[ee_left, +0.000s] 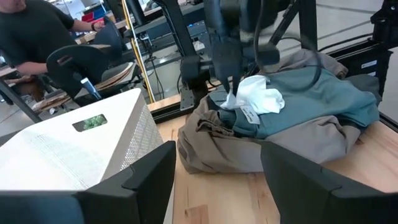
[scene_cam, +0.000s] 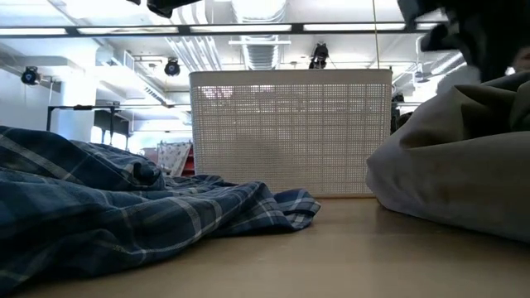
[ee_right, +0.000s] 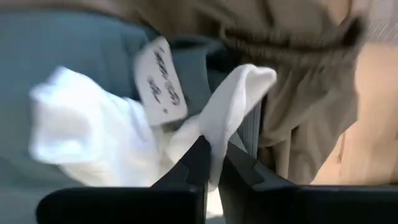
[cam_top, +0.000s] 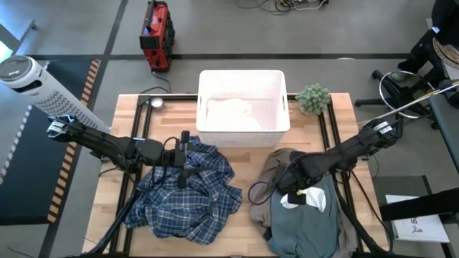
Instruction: Sort clothes
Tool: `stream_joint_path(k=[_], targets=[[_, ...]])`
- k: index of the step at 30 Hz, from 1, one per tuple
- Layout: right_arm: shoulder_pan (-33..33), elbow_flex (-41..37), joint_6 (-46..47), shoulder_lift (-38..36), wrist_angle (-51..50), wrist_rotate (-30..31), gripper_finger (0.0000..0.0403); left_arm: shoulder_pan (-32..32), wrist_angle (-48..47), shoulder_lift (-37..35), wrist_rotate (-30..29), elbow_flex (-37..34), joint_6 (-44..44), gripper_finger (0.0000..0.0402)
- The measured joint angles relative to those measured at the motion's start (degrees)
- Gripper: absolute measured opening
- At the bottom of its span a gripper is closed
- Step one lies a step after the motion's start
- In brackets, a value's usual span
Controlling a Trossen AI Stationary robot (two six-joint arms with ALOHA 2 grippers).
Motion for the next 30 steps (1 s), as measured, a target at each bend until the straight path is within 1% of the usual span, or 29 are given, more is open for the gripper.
stream_joint_path(k=[7, 10, 18, 22, 25, 30], targets=[[0.00, 13.19, -3.55, -0.81, -1.67, 10.10, 0.0001, 0.00, 0.17, 0.00, 0.09, 0.00, 0.49, 0.0209], [-0.02, 18.29, -5.11, -0.83, -1.79, 13.31, 0.0001, 0.00, 0.15, 0.00, 0.20, 0.00, 0.45, 0.0208], [-0.56, 28.17, -10.20, -0.83, -1.80, 23.98, 0.0000, 0.00, 0.13, 0.00, 0.22, 0.00, 0.45, 0.0225], [-2.43, 33.10, -14.73, -0.83, -1.03, 29.51, 0.0000, 0.00, 0.12, 0.00, 0.22, 0.00, 0.58, 0.0235], [-4.82, 36.38, -19.76, -0.83, 2.13, 32.43, 0.0000, 0.00, 0.09, 0.00, 0.22, 0.00, 0.66, 0.0240], [-10.53, 40.51, -30.62, -0.85, 11.76, 33.87, 0.0000, 0.00, 0.01, 0.00, 0.22, 0.00, 0.67, 0.0242]])
